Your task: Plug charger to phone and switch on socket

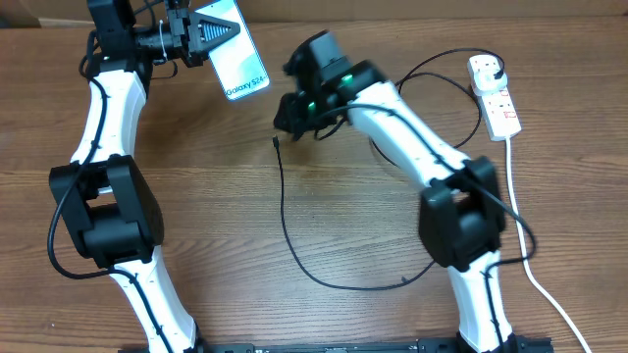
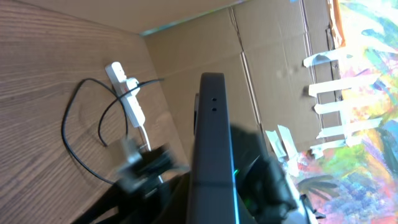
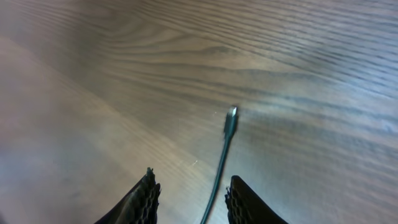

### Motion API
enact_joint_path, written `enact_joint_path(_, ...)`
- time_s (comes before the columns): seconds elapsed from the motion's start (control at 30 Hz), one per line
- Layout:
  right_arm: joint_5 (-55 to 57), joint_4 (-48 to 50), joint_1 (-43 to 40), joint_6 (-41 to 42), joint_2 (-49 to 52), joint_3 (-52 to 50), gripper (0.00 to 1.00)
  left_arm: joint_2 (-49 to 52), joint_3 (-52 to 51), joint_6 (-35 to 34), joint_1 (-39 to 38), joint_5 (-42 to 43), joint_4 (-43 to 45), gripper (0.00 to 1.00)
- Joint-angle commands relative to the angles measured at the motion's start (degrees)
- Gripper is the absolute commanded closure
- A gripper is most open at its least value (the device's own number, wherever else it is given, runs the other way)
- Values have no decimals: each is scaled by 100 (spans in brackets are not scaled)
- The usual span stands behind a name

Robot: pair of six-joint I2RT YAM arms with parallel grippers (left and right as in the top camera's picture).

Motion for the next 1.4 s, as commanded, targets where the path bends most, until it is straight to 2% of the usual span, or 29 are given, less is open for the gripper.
enact_joint_path(0.0,1163,157,365,24,289,-63,65,-46,81,85,116,24,20,96)
enact_joint_path(0.2,1880,487,695,63,527,-66,61,-46,81,85,205,140,-17,96)
enact_joint_path(0.57,1786,684,717,66,841,-68,60,-46,81,85,210,227,-39,96)
enact_joint_path(1.07,1786,466,717,66,1110,-85,61,-46,81,85,210,223,-44,96)
enact_joint_path(1.1,1786,492,717,66,1121,-116,61,-46,81,87,210,225,-44,96)
enact_joint_path(1.2,1784,688,717,66,1169,-247,71,-46,81,87,210,223,-81,96)
enact_joint_path(1.37,1784,859,717,66,1303,-278,71,-46,81,87,210,229,-149,96)
